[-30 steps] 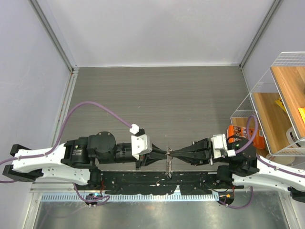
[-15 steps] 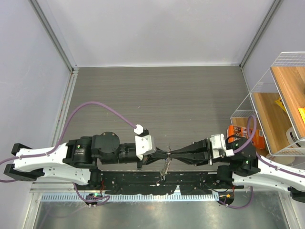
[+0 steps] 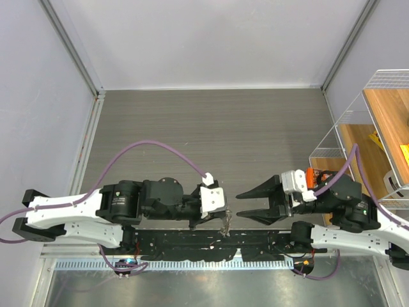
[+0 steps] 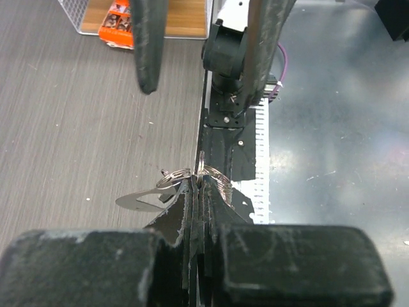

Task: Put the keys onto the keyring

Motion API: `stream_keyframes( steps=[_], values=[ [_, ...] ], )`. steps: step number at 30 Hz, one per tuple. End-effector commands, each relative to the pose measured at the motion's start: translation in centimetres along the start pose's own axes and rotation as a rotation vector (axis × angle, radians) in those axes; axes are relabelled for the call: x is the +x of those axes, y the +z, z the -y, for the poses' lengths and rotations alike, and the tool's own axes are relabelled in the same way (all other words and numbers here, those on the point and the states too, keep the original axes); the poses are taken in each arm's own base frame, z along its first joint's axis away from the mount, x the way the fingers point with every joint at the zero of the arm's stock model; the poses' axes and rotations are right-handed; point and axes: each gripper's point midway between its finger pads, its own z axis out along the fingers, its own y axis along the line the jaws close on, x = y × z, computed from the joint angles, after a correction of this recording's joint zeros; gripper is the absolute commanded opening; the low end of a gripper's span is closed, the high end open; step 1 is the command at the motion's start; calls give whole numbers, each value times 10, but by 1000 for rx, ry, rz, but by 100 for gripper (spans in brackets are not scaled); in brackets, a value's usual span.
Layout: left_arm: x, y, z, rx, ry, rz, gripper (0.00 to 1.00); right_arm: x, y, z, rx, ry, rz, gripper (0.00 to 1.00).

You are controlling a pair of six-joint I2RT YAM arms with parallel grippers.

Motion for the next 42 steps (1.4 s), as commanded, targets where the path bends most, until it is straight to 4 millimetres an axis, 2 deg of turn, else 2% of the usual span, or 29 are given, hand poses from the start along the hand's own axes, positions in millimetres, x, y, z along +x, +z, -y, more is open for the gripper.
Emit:
stream_keyframes(
  steps=[1,5,11,24,37,42],
  values=[
    [-15,-3,10,66,30,-7,0,32,-5,2,11,44,-226,49],
    [-7,0,22,136,37,-62,0,43,-3,-2,-14,75,-295,48],
    [-1,3,23,140,37,-106,0,50,0,-7,-46,87,-326,44],
    [7,9,16,93,35,-152,0,54,4,-11,-75,101,-315,42],
    [6,11,14,80,34,-149,0,61,15,-16,-112,123,-314,35],
    [5,11,7,40,36,-148,0,63,17,-17,-121,129,-316,34]
  ],
)
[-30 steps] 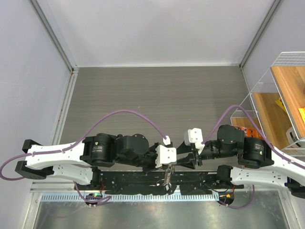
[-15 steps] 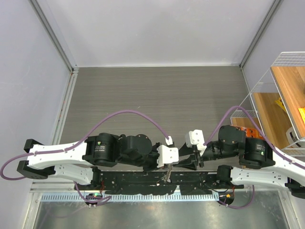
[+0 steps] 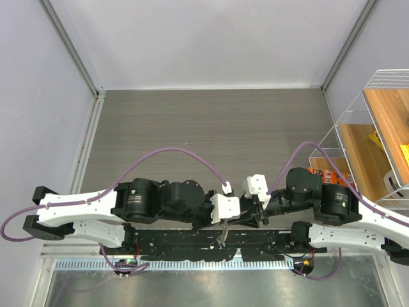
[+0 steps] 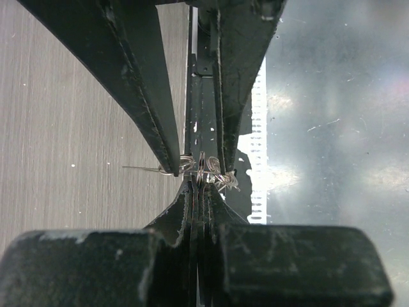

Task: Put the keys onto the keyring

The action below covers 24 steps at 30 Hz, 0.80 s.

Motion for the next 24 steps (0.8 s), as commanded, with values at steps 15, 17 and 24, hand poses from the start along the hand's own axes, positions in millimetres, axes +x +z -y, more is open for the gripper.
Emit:
stream_keyframes(
  steps=[15,17,24],
  values=[
    [-31,-11,-8,-42,-3,103,0,-7,9,-3,-35,-3,36,8],
    [-30,-11,-8,-45,-5,99,0,-7,9,-2,-30,-6,40,5],
    [-37,-18,-13,-72,-10,142,0,-12,3,-5,-28,-31,89,5]
  ],
)
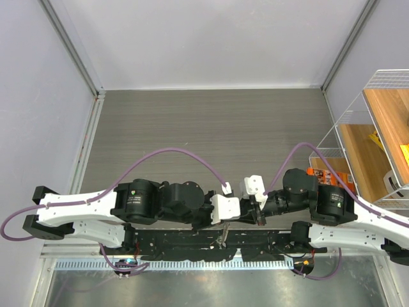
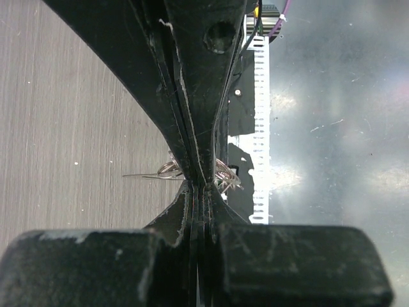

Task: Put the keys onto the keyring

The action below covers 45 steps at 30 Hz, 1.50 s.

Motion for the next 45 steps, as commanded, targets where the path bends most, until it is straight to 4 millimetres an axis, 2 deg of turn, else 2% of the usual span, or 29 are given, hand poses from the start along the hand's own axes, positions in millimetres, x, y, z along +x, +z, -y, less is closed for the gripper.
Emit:
stream_keyframes(
  steps=[1,3,5,9,12,20,34,35,41,45],
  values=[
    [-40,-19,-9,-46,-11,163,4,-20,-5,-6,-17,-37,100,6],
    [-46,-25,-12,-62,-17,210,18,-23,-6,-6,-13,-44,127,5],
    [-52,-32,-14,-70,-22,263,27,-27,-8,-6,-6,-47,153,5],
    [-58,-44,-13,-64,-29,346,34,-35,-12,-3,19,-53,209,5],
    [-61,-49,-11,-55,-33,382,34,-43,-15,-2,34,-52,249,5],
    [-63,-44,-7,-30,-41,400,34,-58,-23,5,90,-59,358,5],
    [-61,-42,-4,-16,-39,412,28,-77,-35,13,154,-37,503,6],
    [-61,-43,-4,-18,-41,414,27,-84,-38,12,154,-45,533,5],
    [-61,-43,-6,-25,-36,417,25,-86,-38,11,148,-45,549,6],
    [-62,-45,-6,-28,-36,426,20,-86,-37,10,141,-45,550,6]
  ],
)
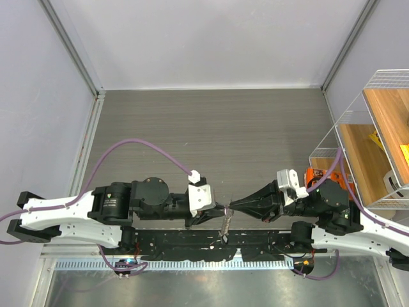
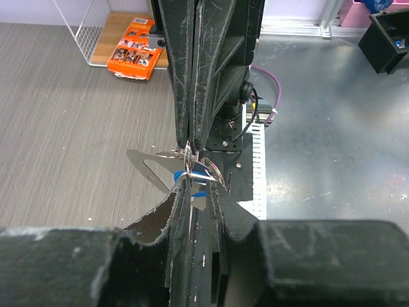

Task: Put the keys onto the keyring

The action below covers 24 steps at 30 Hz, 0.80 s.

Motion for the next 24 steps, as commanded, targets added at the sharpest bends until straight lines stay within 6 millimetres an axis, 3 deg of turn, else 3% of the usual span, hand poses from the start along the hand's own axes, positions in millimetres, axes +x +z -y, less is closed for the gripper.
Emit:
stream_keyframes(
  steps=[1,9,24],
  values=[
    [-18,-4,0,1,1,74,19,-34,2,-1,-2,-18,123,5],
    [-22,-6,-9,-48,-5,88,8,-34,3,-4,-18,-16,135,5],
    [-32,-7,-15,-82,-9,129,0,-35,4,-6,-34,-21,197,5]
  ],
)
